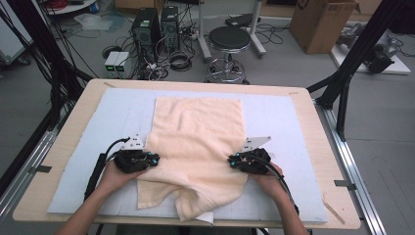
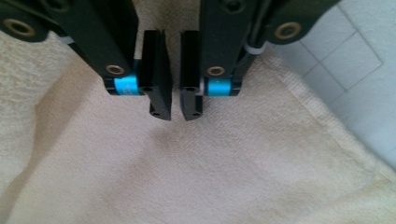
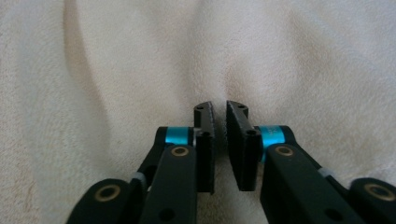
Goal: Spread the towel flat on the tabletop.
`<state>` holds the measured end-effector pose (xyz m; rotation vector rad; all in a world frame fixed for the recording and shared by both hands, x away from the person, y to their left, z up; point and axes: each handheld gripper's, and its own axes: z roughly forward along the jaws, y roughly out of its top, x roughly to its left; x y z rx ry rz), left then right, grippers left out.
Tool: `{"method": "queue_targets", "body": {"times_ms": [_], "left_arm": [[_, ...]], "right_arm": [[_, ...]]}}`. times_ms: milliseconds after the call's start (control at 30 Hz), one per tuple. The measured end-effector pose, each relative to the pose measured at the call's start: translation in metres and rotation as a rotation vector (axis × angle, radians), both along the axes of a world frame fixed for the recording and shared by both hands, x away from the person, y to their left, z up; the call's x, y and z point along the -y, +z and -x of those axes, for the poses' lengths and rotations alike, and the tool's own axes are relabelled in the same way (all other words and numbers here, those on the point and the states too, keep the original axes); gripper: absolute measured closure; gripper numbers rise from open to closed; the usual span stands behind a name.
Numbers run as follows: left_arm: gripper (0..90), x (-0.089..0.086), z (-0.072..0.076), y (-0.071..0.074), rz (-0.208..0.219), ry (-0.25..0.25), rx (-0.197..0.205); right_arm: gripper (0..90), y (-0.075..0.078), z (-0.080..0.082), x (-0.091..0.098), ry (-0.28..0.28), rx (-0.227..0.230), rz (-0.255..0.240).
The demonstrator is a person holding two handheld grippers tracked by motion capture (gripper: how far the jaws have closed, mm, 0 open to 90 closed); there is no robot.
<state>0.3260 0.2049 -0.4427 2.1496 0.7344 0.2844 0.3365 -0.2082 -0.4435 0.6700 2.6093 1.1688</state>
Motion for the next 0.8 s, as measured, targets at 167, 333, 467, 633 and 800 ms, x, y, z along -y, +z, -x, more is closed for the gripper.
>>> {"method": "queue_targets", "body": {"times_ms": [167,333,467,633,800], "left_arm": [[89.6,-0.003,0.015,0.012,0.006,-0.036,0.021],[89.7,-0.010,0.038,0.025,0.043,-0.075,0.043],[89.7,-0.019,0.055,0.020,0.070,-0.083,0.030],[84.6,-0.024,0.047,0.024,0.129,-0.046,0.051],[72.6,-0.011,0.018,0.031,0.151,-0.008,0.104]], "right_arm": [[83.8,0.010,0.008,0.005,0.009,0.009,-0.047],[83.8,0.019,0.023,0.005,0.062,0.013,-0.060],[83.8,0.020,0.035,0.004,0.092,0.010,-0.060],[73.3,0.021,0.037,0.008,0.077,0.007,-0.084],[65.4,0.019,0.025,0.004,0.044,0.011,-0.108]]}}
